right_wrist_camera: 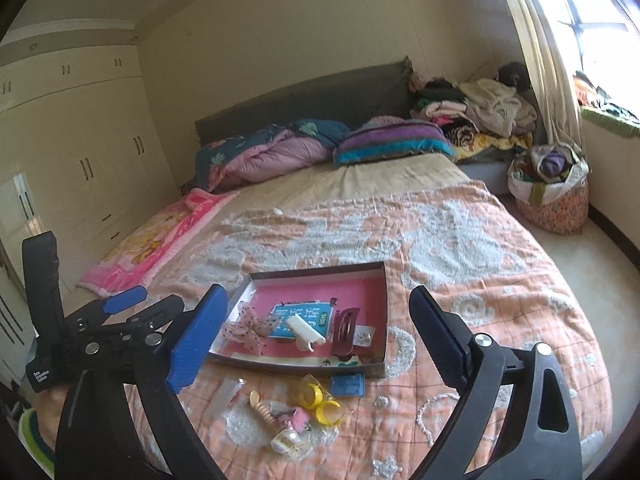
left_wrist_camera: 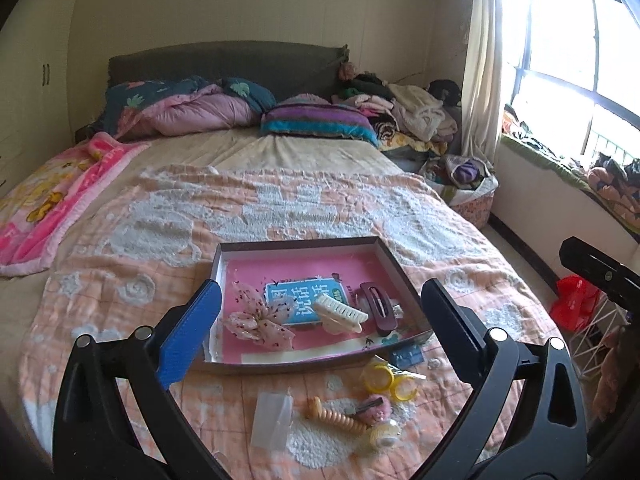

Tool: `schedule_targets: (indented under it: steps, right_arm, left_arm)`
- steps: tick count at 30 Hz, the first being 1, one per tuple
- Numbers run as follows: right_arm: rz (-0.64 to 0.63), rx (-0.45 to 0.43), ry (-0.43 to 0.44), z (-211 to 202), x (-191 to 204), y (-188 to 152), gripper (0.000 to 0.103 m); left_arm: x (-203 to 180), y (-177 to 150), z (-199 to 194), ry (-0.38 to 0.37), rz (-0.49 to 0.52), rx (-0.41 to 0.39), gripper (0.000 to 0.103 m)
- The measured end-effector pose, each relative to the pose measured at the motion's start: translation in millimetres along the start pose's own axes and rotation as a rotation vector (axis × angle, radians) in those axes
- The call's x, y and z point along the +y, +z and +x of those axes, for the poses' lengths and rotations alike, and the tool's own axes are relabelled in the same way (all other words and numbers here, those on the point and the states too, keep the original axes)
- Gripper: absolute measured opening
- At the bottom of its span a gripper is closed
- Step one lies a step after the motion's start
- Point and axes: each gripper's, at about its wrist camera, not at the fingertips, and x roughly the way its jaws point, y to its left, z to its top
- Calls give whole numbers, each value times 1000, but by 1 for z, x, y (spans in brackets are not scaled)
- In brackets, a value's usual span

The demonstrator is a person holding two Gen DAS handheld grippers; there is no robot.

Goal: Organize jewelry
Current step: 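Lift both open tools away from the tray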

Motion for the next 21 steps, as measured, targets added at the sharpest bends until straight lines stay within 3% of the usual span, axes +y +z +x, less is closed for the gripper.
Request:
schedule_targets:
  steps: [21]
  right_arm:
    - [-62,-72,36,-74,34,-7,92]
  left_arm:
    - [4,-14,-67,25,-4,-61,93]
